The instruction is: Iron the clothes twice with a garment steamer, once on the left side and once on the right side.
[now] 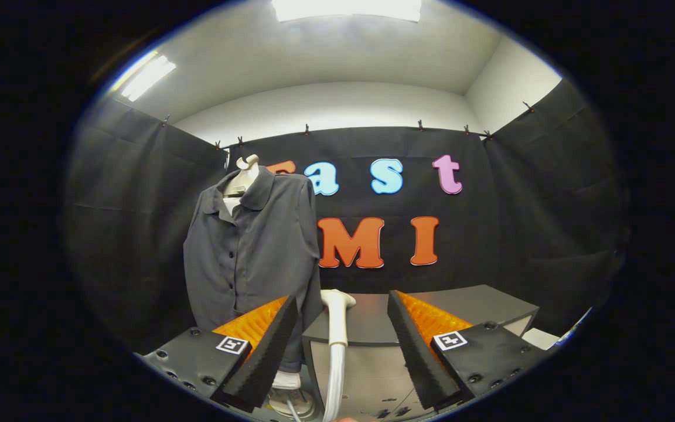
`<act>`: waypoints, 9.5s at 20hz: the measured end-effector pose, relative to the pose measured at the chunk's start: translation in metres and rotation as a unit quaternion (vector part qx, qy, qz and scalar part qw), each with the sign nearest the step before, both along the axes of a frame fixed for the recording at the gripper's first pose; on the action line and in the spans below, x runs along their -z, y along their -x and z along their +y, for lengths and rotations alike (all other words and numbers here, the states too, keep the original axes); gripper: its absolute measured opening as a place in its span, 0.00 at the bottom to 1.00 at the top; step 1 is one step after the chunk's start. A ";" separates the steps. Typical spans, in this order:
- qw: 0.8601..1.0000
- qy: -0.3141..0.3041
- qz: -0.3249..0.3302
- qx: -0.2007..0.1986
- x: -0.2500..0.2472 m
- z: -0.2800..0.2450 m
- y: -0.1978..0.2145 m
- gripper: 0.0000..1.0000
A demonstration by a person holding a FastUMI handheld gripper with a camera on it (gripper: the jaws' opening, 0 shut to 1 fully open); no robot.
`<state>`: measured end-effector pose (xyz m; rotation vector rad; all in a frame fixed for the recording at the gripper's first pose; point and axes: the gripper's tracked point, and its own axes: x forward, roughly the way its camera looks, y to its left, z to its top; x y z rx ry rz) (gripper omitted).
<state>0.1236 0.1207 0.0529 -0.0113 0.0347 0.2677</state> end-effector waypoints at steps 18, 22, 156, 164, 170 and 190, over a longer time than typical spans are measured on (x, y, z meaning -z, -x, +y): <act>0.968 0.028 0.248 0.007 0.157 0.046 -0.241 0.98; 0.950 0.022 0.310 -0.001 0.187 0.050 -0.244 0.98; 0.988 0.067 0.131 -0.048 0.030 0.369 -0.097 0.49; 0.980 0.092 0.175 -0.036 0.078 0.390 -0.132 0.49; 0.979 0.106 0.175 -0.018 0.089 0.389 -0.150 0.49; 0.951 0.155 0.262 -0.052 0.227 0.387 -0.092 0.49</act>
